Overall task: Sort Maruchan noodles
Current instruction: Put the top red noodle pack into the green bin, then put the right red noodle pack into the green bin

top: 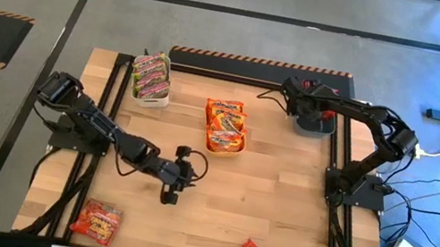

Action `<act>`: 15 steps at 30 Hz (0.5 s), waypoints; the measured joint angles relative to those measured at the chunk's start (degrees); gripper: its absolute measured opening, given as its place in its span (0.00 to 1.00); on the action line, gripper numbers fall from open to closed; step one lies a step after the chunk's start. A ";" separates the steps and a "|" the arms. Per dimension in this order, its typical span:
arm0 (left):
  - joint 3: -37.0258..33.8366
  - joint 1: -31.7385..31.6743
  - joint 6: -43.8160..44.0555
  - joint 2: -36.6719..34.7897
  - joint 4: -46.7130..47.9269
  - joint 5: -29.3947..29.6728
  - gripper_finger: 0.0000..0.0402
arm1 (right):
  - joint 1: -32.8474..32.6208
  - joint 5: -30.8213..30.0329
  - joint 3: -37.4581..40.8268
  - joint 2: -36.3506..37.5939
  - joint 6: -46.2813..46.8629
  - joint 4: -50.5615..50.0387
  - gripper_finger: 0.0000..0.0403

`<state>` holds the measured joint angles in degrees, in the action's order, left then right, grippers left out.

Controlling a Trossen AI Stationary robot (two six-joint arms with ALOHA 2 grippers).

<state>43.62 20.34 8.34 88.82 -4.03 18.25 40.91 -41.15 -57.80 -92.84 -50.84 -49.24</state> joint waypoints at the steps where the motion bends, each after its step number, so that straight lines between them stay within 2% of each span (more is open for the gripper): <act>1: 0.00 -0.02 0.00 0.00 0.01 0.01 0.32 | 0.00 -0.52 0.00 0.00 -0.03 0.20 0.46; 4: 0.00 -0.07 0.00 0.00 0.02 0.03 0.32 | 0.00 -3.02 0.00 0.00 -0.87 1.63 0.54; 7: 0.00 -0.07 0.00 0.00 0.02 -0.07 0.32 | 0.00 -5.94 0.00 0.00 -1.06 3.71 0.57; 11: 0.00 -0.07 0.02 0.00 0.02 -2.48 0.32 | 0.00 -9.96 0.00 0.00 -1.91 6.39 0.56; 15: 0.00 -0.07 0.02 0.00 0.02 -2.82 0.32 | 0.00 -9.71 0.00 0.00 -1.93 7.47 0.54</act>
<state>43.62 20.27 8.36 88.82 -4.01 15.43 40.91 -50.86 -57.80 -92.84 -52.77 -41.76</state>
